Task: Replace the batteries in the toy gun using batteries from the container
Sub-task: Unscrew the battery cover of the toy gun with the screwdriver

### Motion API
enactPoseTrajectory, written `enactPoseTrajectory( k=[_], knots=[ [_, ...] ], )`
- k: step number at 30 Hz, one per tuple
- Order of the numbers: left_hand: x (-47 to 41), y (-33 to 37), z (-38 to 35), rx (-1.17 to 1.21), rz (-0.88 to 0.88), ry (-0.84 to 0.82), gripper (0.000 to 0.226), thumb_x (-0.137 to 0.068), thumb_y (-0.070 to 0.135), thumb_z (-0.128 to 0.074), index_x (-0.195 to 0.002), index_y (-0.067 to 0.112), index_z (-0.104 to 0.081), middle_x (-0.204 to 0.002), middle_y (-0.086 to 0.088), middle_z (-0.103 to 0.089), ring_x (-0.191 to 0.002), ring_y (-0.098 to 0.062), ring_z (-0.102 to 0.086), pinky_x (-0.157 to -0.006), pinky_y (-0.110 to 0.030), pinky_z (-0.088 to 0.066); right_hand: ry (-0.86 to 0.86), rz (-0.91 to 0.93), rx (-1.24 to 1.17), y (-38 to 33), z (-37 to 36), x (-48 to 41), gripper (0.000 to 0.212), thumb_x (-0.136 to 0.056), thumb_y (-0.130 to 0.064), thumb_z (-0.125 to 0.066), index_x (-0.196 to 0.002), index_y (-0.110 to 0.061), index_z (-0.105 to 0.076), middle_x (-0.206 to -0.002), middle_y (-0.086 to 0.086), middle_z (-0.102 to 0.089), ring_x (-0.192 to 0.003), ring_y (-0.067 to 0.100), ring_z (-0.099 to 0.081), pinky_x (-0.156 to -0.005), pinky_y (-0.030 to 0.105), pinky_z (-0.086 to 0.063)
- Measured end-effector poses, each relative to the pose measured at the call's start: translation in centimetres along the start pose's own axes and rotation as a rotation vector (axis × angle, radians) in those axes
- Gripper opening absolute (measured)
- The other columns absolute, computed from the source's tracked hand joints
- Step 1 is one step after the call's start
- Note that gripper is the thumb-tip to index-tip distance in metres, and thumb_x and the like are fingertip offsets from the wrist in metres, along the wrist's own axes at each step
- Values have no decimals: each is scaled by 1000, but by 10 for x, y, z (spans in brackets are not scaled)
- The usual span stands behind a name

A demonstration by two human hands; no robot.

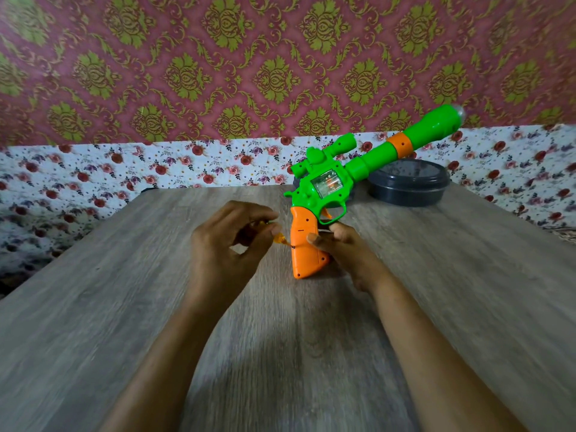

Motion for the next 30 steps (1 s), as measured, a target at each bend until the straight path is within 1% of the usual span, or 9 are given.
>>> enactPoseTrajectory(
  k=[3, 7, 9, 12, 14, 16, 20, 25, 30],
  knots=[
    [2, 3, -3, 26, -3, -58, 26, -88, 20, -51, -112, 23, -59, -95, 6, -65, -75, -6, -68, -64, -26, -58, -7, -14, 1, 1, 0, -1, 31, -89, -14, -56, -120, -11, -55, -103, 2, -64, -89, 13, -62, -71, 31, -55],
    [2, 2, -5, 44, -26, -73, 34, -89, 19, -52, -123, 18, -54, -100, 8, -67, -77, -1, -69, -66, -26, -59, 15, -4, 27, 2, 2, -4, 31, -89, -13, -56, -120, -8, -56, -110, 8, -64, -99, 20, -60, -84, 34, -51],
    [1, 3, -6, 27, -40, -80, 31, -87, 23, -59, -117, 19, -57, -99, 14, -65, -73, 0, -68, -63, -21, -57, 12, -4, 31, 3, 2, -4, 32, -89, -14, -57, -120, -9, -56, -114, 10, -64, -103, 22, -60, -88, 39, -50],
    [0, 3, -3, 16, -7, -38, 25, -76, 28, -73, -95, 18, -59, -89, 13, -63, -67, -3, -64, -56, -11, -50, -4, 8, 19, 3, 1, -4, 41, -82, -19, -65, -120, -10, -56, -117, 12, -64, -106, 25, -61, -90, 41, -50],
    [1, 0, -1, 42, 34, 4, 28, -71, 30, -75, -85, 15, -56, -85, 11, -63, -66, -5, -61, -55, -12, -48, -13, 16, 15, 3, 0, -4, 49, -73, -27, -65, -119, -12, -57, -116, 12, -65, -105, 24, -62, -90, 41, -50],
    [2, -4, -1, 73, 88, 33, 28, -70, 26, -77, -83, 21, -52, -78, 11, -62, -64, -7, -62, -55, -14, -49, -22, 21, 7, 3, -1, -5, 44, -77, -24, -66, -119, -12, -57, -116, 12, -65, -103, 22, -62, -88, 38, -51],
    [0, -2, -1, 48, 60, 51, 28, -76, 16, -72, -94, 31, -55, -85, 8, -61, -63, -7, -64, -58, -11, -48, -10, 19, -4, 5, 2, -7, 30, -88, -14, -57, -118, -12, -57, -113, 9, -65, -101, 21, -61, -80, 32, -52],
    [0, 1, -2, 67, 27, -38, 27, -86, 19, -56, -112, 25, -58, -100, 2, -64, -75, -6, -69, -66, -27, -58, -20, -19, -29, 6, 0, -6, 29, -89, -15, -56, -119, -13, -56, -100, -2, -65, -85, 10, -62, -57, 21, -52],
    [1, -1, -2, 67, 24, -36, 29, -87, 22, -54, -116, 19, -59, -96, 3, -68, -75, -4, -70, -68, -24, -58, -10, -6, -14, 5, 0, -6, 26, -89, -14, -56, -115, -14, -57, -94, -6, -66, -83, 7, -61, -61, 19, -51]
  ],
)
Point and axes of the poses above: each hand's wrist, its own x-axis away from the middle knuckle, its own z-axis out of the back of the hand, y = z × x, the point moved 6 cm from there along -x, towards the middle knuckle
